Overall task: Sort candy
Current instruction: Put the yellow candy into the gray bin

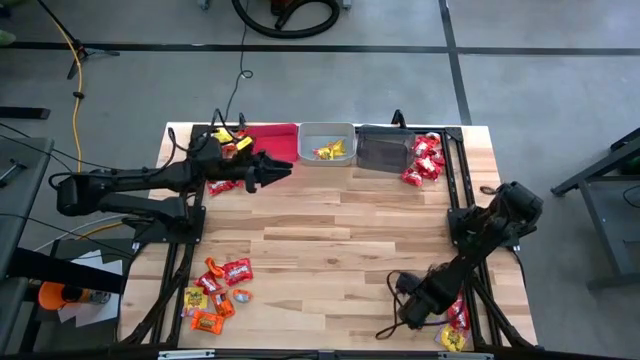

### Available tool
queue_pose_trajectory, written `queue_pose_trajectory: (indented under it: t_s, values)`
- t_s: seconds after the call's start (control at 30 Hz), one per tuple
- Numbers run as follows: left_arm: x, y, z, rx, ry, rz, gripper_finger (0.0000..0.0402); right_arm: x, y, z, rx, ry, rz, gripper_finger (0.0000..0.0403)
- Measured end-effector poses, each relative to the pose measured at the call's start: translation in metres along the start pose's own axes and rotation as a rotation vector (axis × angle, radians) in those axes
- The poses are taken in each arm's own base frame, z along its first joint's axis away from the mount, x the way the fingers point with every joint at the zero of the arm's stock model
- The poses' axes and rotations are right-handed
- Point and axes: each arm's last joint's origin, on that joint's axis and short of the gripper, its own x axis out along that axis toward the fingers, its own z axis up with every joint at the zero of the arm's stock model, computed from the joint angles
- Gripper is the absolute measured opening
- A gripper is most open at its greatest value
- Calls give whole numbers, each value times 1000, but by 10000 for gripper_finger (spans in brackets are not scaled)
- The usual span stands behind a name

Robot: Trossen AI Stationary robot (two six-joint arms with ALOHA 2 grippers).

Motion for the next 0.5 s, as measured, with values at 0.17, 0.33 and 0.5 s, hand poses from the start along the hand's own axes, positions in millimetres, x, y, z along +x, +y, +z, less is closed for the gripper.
queue_pose_trajectory:
  t_s: [0.17, 0.33, 0.5]
  values:
    - [-1, -21, 10, 52, -115, -201, 213, -59, -9, 5, 1, -240, 141, 38]
    - [-5, -31, 12, 84, -135, -283, 213, -110, -26, 25, -29, -603, 261, 10]
    - [-4, -29, 10, 182, -125, -254, 213, -133, -35, 73, -198, -826, 254, 11]
